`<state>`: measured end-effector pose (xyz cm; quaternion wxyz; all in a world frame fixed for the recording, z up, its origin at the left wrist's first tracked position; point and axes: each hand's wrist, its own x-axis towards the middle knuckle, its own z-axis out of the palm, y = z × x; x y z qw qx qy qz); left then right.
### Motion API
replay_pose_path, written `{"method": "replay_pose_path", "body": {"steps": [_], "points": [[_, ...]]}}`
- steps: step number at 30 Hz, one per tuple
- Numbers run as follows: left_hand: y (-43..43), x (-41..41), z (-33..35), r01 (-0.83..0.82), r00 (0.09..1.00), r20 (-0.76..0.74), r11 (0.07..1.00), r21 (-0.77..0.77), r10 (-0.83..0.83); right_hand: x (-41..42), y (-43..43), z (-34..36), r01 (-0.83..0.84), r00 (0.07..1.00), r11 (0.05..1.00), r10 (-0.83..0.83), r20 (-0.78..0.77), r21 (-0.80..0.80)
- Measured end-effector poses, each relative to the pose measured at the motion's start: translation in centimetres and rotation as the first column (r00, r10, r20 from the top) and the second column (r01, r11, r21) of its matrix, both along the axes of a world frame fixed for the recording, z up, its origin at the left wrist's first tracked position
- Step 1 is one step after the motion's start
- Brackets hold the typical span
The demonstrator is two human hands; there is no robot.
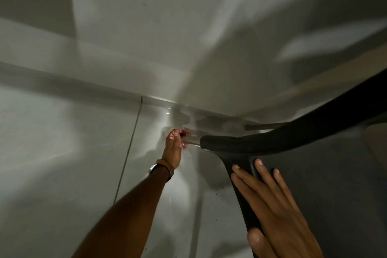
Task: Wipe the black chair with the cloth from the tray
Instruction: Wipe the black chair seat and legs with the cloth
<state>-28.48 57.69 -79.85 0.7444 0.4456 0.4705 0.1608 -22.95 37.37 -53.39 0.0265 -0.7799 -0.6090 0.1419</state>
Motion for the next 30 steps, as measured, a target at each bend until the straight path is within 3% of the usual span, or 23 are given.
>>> {"method": "replay_pose_path", "body": {"steps": [6, 14, 19, 24, 30], "points": [[0.6, 0.2, 1.2, -0.002, 1.0, -0.03, 1.0, -0.019, 0.002, 0.0, -0.1, -0.1, 0.001, 1.0, 1.0, -0.001, 0.027, 0.0], [-6.0, -1.4, 11.7, -0.036, 0.962, 0.273, 0.995, 0.095, 0.008, -0.2, 0.5, 1.0, 0.001, 0.999, 0.997, 0.002, 0.032, -0.078], [-6.4, -1.9, 11.7, -0.049, 0.94, 0.34, 0.992, 0.119, 0.005, -0.1, 0.7, 0.7, -0.018, 0.998, 0.997, 0.024, 0.066, -0.076], [-5.6, -0.4, 7.3, -0.124, 0.96, 0.268, 0.98, 0.158, 0.078, 0.1, 0.3, 0.4, -0.035, 0.997, 0.996, 0.041, 0.067, -0.084], [-1.2, 1.2, 0.3, -0.096, 0.994, 0.057, 0.994, 0.043, 0.093, 0.9, 0.7, 0.5, -0.133, 0.972, 0.986, 0.149, 0.183, -0.098]]}}
